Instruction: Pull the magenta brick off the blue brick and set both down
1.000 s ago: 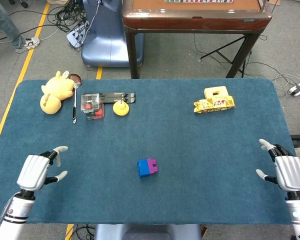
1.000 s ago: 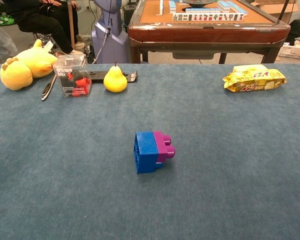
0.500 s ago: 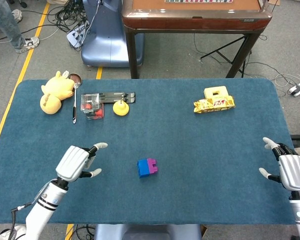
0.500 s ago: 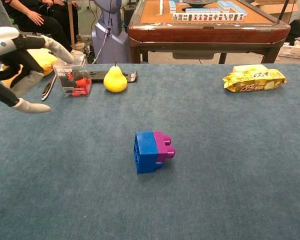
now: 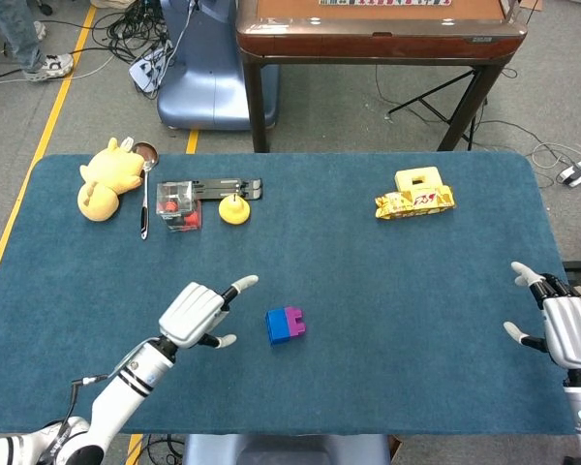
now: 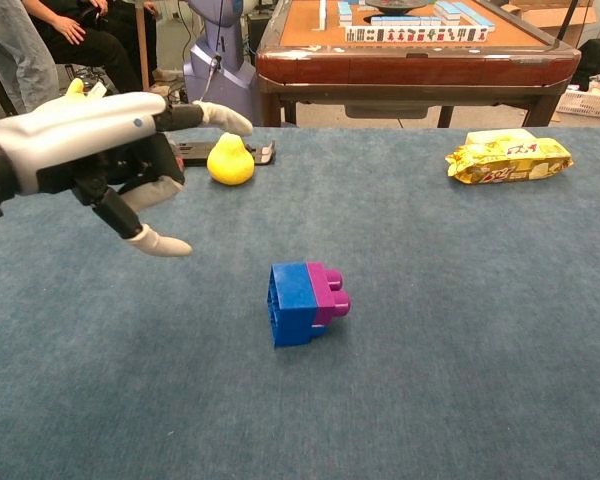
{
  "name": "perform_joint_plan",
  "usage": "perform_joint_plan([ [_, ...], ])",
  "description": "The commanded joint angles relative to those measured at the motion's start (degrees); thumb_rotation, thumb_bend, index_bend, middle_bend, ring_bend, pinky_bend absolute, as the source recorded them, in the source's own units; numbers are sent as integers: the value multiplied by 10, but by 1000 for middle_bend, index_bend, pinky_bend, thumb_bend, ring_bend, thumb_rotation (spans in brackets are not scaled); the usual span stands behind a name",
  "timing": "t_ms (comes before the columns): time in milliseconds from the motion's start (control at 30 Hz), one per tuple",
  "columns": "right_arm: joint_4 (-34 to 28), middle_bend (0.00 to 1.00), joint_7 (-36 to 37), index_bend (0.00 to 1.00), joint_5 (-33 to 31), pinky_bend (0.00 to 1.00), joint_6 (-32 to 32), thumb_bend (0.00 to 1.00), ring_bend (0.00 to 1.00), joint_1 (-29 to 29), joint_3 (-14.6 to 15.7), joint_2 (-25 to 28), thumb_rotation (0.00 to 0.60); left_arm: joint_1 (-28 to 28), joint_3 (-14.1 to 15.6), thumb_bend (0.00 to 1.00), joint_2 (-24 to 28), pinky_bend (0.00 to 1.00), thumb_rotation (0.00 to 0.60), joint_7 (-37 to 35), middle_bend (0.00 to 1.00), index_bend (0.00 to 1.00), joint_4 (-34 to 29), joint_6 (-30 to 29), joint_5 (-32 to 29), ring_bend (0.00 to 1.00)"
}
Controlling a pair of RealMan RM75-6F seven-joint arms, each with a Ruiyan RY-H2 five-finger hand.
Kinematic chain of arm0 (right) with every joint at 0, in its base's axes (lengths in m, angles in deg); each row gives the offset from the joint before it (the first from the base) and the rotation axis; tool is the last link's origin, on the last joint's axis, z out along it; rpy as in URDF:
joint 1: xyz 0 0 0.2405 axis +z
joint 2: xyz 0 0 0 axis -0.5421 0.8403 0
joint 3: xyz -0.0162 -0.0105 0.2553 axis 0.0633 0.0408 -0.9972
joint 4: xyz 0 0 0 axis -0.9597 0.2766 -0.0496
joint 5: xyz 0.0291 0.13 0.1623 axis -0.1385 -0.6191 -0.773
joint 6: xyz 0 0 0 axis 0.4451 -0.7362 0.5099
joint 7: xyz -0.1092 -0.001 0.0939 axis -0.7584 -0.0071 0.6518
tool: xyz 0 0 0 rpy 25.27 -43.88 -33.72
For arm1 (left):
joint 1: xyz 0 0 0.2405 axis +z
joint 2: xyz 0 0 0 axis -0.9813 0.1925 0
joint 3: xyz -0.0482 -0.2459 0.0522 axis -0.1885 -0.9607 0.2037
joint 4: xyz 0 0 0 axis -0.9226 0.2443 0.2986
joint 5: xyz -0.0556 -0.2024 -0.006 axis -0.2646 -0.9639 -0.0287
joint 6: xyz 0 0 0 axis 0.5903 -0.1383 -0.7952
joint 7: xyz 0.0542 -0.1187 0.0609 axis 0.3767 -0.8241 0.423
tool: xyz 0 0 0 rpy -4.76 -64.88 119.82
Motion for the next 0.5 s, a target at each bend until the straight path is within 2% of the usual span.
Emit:
perform_joint_plan([
  [33, -5, 353, -3, 194, 0, 440, -2, 0, 264, -1, -1, 4, 600, -22, -1, 0, -18, 988, 600, -3, 890, 123, 10, 21, -13, 816],
  [267, -11, 354, -7, 194, -2, 440, -3, 0, 266, -2, -1, 10, 600, -59, -1, 0, -33, 1000, 600, 16, 922, 145, 12, 59, -45, 855],
  [500, -9, 355, -6, 194, -2, 440, 1, 0, 267, 0, -1, 8, 600, -98, -9, 0, -40, 1000, 600, 62, 958, 182, 4, 81, -104, 882],
])
